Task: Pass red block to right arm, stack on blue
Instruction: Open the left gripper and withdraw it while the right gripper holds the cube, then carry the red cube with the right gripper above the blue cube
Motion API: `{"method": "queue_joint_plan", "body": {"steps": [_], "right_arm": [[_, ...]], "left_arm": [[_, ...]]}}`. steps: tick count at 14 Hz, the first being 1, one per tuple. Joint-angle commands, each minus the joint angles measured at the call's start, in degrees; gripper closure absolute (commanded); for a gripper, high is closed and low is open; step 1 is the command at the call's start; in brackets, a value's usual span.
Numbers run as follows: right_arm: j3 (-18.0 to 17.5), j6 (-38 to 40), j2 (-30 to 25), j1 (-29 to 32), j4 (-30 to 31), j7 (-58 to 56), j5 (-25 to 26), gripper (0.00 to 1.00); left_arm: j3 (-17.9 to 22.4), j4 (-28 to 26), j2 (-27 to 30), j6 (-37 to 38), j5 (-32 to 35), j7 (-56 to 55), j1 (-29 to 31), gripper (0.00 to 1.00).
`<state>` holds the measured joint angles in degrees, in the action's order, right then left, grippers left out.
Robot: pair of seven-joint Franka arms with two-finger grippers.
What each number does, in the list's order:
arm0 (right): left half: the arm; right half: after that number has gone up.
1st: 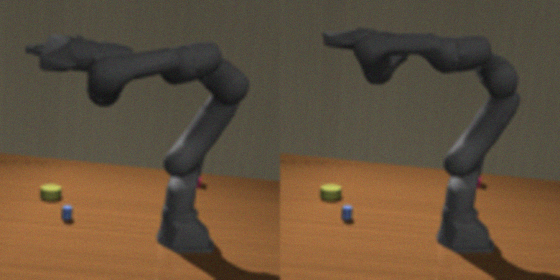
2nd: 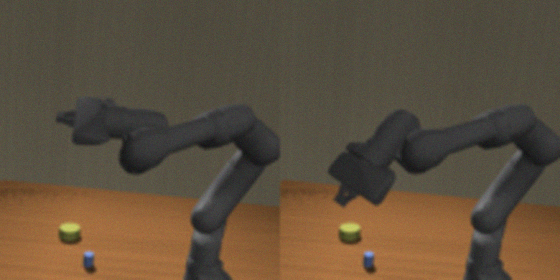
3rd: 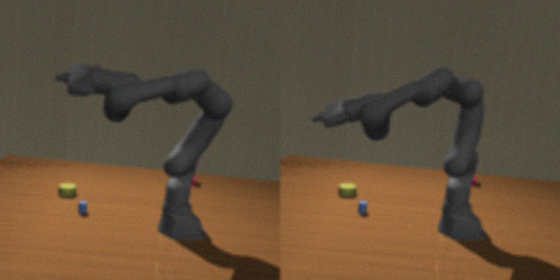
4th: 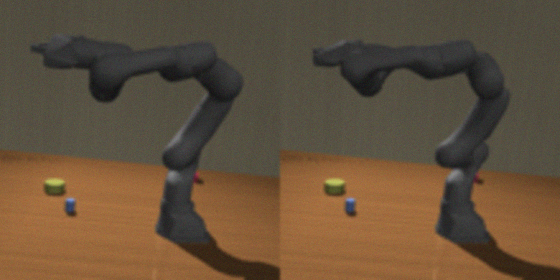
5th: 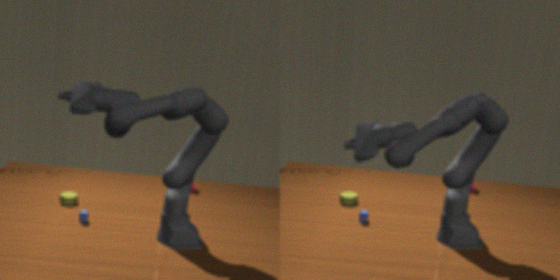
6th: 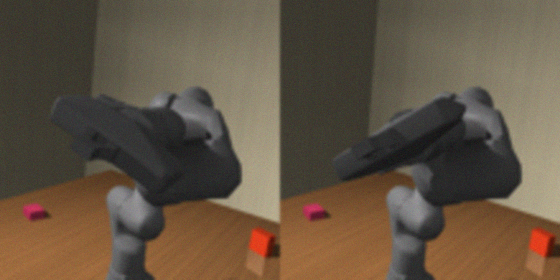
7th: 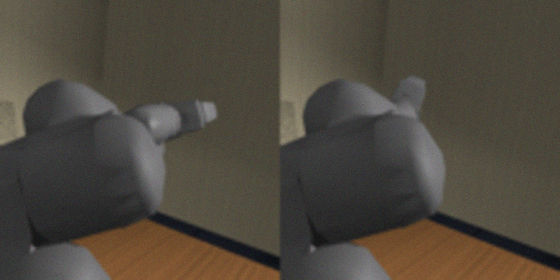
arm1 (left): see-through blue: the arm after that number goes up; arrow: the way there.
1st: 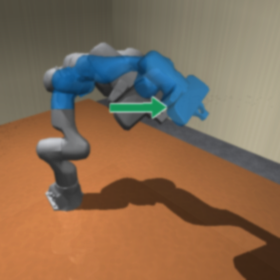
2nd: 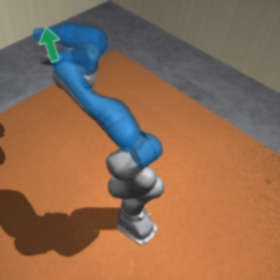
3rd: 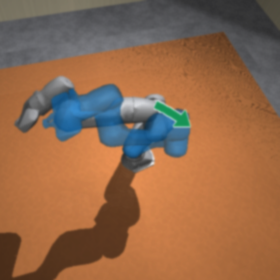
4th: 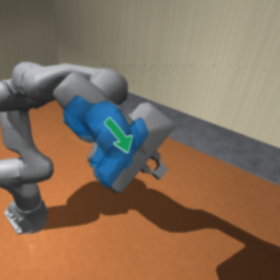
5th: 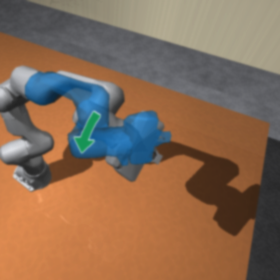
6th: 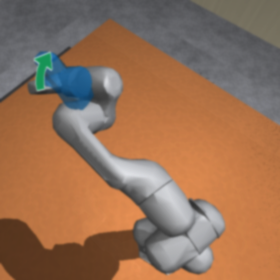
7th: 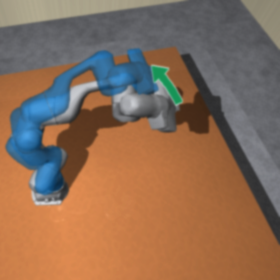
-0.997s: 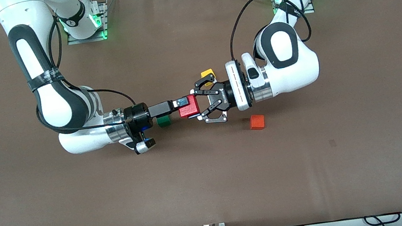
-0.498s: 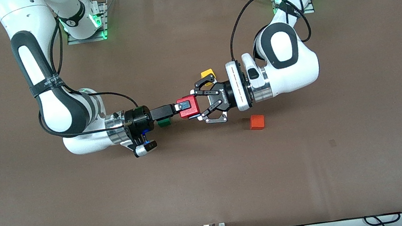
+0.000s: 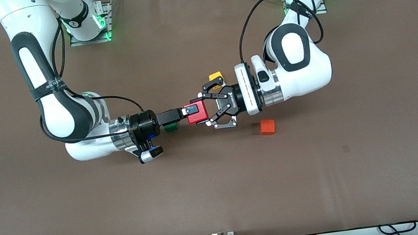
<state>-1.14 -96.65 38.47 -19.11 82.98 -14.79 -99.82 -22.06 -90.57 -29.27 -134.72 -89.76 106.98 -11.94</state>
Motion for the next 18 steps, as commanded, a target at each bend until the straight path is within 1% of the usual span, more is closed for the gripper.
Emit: {"method": "queue_joint_plan", "body": {"steps": [1, 6, 7, 10, 11, 13, 14, 16, 18], "right_arm": [[0.2, 0.8, 0.7, 0.0, -1.7, 0.5, -0.6, 1.0], [0.3, 1.1, 0.7, 0.2, -1.6, 0.3, -0.3, 1.0], [0.4, 1.1, 0.5, 0.3, -1.6, 0.2, 0.2, 1.0], [0.4, 2.0, -1.1, 2.3, -1.6, 0.0, 7.2, 1.0], [0.4, 3.4, -1.5, 2.9, -1.6, -0.4, 9.3, 1.0], [0.4, 5.8, -1.8, 5.3, -1.4, -2.4, 14.5, 1.0], [0.4, 7.3, -1.9, 6.6, -1.4, -3.3, 17.3, 1.0], [0.4, 9.1, -2.8, 8.8, -1.4, -4.4, 25.0, 1.0], [0.4, 10.9, -3.6, 10.8, -1.5, -5.6, 35.0, 1.0]], "left_arm": [[-0.1, -0.3, 0.3, -1.6, -2.1, 4.2, -0.2, 0.0], [-0.1, -0.6, 0.5, -1.0, -2.0, 3.6, 0.6, 0.0], [0.0, -0.7, 0.6, 0.1, -1.9, 3.5, 1.1, 0.0], [0.3, -2.1, 0.5, 9.3, -1.3, 3.2, 5.2, 0.0], [0.4, -2.4, 0.4, 12.7, 0.3, 3.2, 6.4, 0.0], [0.5, -2.5, 0.4, 16.0, 5.7, 1.0, 8.8, 0.0], [0.4, -2.2, 0.4, 18.0, 9.9, -1.5, 9.8, 0.0], [0.4, -1.7, 0.5, 21.1, 17.7, -6.1, 11.6, 0.0], [0.4, -1.7, 0.6, 22.5, 22.2, -10.3, 12.1, 0.0]]}}
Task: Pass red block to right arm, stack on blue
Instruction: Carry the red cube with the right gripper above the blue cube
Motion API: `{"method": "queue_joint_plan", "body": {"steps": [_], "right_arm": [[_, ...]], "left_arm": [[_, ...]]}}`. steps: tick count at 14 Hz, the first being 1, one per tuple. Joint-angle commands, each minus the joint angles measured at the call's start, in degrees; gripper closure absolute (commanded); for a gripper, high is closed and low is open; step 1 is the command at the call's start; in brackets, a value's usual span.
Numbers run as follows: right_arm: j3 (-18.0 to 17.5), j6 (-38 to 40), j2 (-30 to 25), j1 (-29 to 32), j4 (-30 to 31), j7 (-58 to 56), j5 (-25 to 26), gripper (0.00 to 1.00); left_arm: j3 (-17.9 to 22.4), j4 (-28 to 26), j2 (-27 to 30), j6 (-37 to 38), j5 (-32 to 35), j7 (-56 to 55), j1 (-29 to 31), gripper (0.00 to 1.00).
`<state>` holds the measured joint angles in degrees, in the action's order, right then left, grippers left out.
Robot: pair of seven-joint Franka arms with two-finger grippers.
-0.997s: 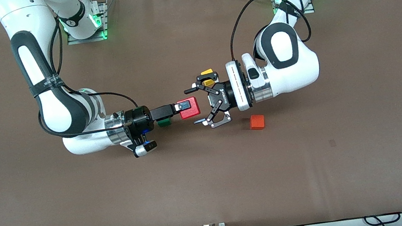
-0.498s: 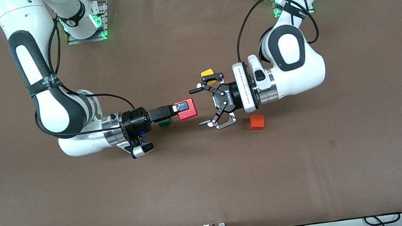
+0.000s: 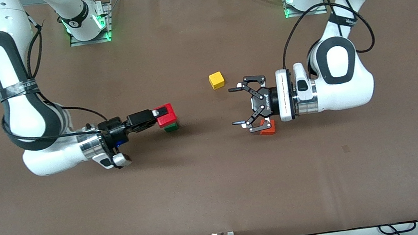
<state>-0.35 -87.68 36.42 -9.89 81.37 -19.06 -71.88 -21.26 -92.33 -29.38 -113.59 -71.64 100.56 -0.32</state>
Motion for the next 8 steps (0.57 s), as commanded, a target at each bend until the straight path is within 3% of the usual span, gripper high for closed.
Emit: {"method": "queue_joint_plan", "body": {"steps": [1, 5, 8], "right_arm": [[-0.3, 2.4, -2.1, 2.7, 0.2, -2.8, 12.8, 1.0], [-0.3, 3.4, -2.4, 6.1, 0.6, -10.1, 31.6, 1.0], [-0.3, 3.9, -4.4, 7.6, 1.3, -13.4, 44.3, 1.0]], "left_arm": [[-0.3, 0.0, 0.7, 1.6, 5.8, -5.6, 0.5, 0.0], [-0.6, 0.4, 1.6, 2.1, 18.1, -21.3, 0.1, 0.0], [-0.4, 2.4, 2.0, 7.4, 29.1, -34.1, 0.4, 0.0]]}}
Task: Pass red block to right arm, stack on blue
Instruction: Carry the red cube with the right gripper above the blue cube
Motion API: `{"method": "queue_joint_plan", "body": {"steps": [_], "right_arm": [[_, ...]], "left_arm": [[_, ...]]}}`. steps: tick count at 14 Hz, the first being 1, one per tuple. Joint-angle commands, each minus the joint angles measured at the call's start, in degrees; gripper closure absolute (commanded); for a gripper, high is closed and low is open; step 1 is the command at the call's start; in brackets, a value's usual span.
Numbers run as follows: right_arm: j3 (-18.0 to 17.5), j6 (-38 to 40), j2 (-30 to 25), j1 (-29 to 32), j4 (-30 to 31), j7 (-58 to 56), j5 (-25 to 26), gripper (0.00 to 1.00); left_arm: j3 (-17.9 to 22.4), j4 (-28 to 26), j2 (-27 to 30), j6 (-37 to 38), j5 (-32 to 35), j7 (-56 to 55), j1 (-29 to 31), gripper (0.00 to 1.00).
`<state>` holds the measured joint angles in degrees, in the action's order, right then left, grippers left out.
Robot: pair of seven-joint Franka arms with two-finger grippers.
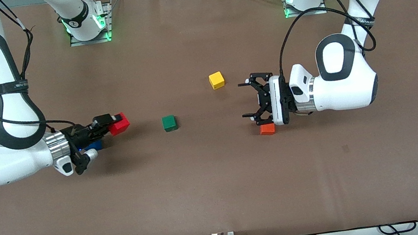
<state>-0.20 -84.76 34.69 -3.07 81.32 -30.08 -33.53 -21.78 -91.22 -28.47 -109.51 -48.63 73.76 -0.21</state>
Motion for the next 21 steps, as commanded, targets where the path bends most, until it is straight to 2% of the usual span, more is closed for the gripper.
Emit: {"method": "queue_joint_plan", "body": {"steps": [1, 5, 7, 9, 11, 14, 16, 19, 21], "right_arm": [[-0.5, 1.1, -3.5, 1.0, 1.9, -3.7, 9.1, 1.0], [-0.5, -0.1, -4.9, 2.1, 2.8, -7.1, 21.7, 1.0], [-0.5, -2.2, -4.8, 2.6, 2.8, -10.3, 26.0, 1.0], [-0.5, -4.3, -4.8, 2.8, 4.1, -14.5, 29.5, 1.0], [-0.5, -5.2, -4.8, 3.2, 5.8, -19.4, 30.2, 1.0], [-0.5, -6.9, -4.8, 4.1, 7.0, -19.2, 30.2, 1.0], [-0.5, -7.4, -4.9, 3.6, 7.7, -8.3, 30.3, 1.0], [-0.5, -7.4, -4.6, 3.9, 7.6, -0.1, 29.8, 1.0], [-0.5, -7.5, -4.2, 4.2, 7.7, 7.5, 30.0, 1.0]], "left_arm": [[0.1, 2.5, 1.5, 5.7, 11.5, -12.1, 0.3, 0.0], [0.3, 6.8, 1.8, 15.9, 26.4, -26.0, 0.6, 0.0], [0.6, 7.7, 2.4, 19.6, 31.6, -33.2, 1.2, 0.0], [0.5, 8.2, 4.3, 21.3, 40.5, -44.3, 1.7, 0.0], [0.2, 8.8, 6.2, 23.3, 46.2, -54.0, 1.6, 0.0], [1.0, 11.1, 8.7, 26.6, 51.9, -65.0, 1.2, 0.0], [3.8, 10.4, 13.1, 27.1, 52.6, -66.3, 0.0, 0.0], [14.2, 7.0, 19.0, 24.3, 50.0, -74.8, -3.8, 0.0], [16.2, 2.6, 23.5, 19.2, 49.6, -77.4, -3.8, 0.0]]}}
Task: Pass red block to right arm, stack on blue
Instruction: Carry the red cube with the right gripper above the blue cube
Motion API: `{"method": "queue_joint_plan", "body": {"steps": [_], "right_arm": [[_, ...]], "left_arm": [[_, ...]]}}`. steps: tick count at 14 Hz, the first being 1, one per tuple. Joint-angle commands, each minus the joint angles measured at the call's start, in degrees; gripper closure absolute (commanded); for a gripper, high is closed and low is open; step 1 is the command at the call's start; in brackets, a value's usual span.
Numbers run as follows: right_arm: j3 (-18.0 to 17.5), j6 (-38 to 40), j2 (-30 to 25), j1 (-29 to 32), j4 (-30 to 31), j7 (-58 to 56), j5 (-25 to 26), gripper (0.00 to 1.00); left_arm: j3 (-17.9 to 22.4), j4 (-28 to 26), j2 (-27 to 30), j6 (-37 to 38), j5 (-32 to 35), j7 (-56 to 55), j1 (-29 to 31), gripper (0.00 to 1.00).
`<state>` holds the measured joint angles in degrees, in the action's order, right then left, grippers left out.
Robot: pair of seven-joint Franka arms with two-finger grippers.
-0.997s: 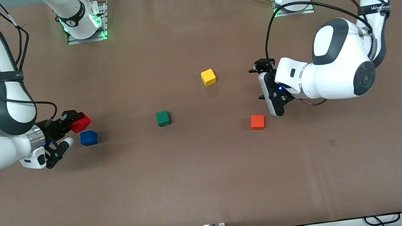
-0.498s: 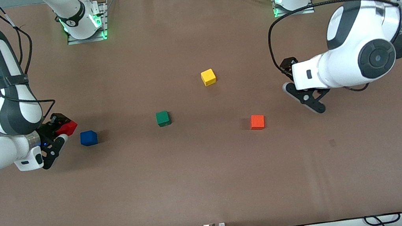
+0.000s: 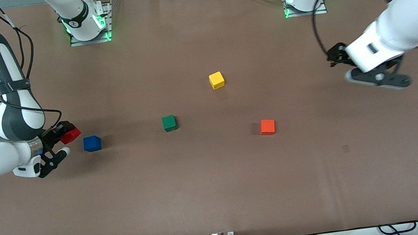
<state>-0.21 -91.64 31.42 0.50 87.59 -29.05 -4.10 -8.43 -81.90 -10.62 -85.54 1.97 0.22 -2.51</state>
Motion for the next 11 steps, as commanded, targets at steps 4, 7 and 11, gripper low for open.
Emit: {"method": "queue_joint_plan", "body": {"steps": [4, 7, 11], "right_arm": [[-0.4, -1.2, -0.5, 1.7, 1.4, 17.4, 0.7, 1.0], [-0.4, -3.1, -1.7, 1.3, 1.9, 20.4, 0.8, 1.0], [-0.4, -9.7, -6.1, -0.7, 7.1, 28.9, 1.0, 1.0]], "left_arm": [[5.8, -12.9, 11.5, -11.6, -0.8, -2.6, -1.0, 0.0], [5.9, -17.3, 15.0, -11.6, -1.1, -2.6, 1.4, 0.0], [6.4, -17.2, 15.3, -9.6, -1.9, -2.6, 1.5, 0.0]]}}
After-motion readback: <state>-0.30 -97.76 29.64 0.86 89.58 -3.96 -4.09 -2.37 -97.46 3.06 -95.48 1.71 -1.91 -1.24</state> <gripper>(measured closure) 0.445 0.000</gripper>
